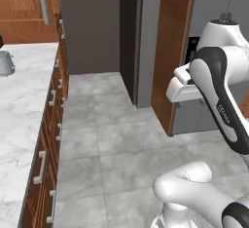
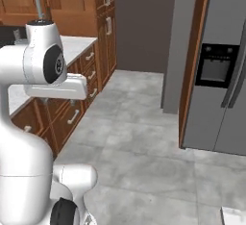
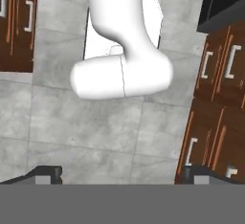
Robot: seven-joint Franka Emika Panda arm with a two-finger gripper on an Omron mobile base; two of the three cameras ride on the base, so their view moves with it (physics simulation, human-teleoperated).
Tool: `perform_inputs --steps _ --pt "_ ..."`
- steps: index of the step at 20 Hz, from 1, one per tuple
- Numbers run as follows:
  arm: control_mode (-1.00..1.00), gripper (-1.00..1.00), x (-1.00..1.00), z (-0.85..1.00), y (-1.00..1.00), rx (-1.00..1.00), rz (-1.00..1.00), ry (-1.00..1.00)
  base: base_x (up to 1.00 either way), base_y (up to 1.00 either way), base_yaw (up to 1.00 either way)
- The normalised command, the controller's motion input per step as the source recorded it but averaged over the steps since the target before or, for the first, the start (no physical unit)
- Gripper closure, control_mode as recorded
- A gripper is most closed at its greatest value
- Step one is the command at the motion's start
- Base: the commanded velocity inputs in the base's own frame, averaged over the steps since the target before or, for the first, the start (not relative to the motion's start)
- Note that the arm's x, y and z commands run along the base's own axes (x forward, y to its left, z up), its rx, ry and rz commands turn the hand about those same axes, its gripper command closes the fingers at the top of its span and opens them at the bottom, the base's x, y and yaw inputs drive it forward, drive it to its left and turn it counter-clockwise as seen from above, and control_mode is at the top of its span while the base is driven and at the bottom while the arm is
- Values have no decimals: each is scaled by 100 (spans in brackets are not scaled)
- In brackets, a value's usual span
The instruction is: Move the cutting board and knife to the sink. Then move spray from the cabinet to the counter.
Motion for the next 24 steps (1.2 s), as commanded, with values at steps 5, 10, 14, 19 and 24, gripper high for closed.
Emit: perform_inputs --steps 5,10,14,19,24 --pt "100 -100 0 0 0 0 0 0 100 -34 1" --pt "100 -100 0 0 0 0 0 0 100 -24 -6" --pt "100 -100 0 0 0 0 0 0 100 -10 0" --pt "100 -100 0 0 0 0 0 0 100 -3 7" --pt "100 -100 0 0 0 0 0 0 100 0 25"
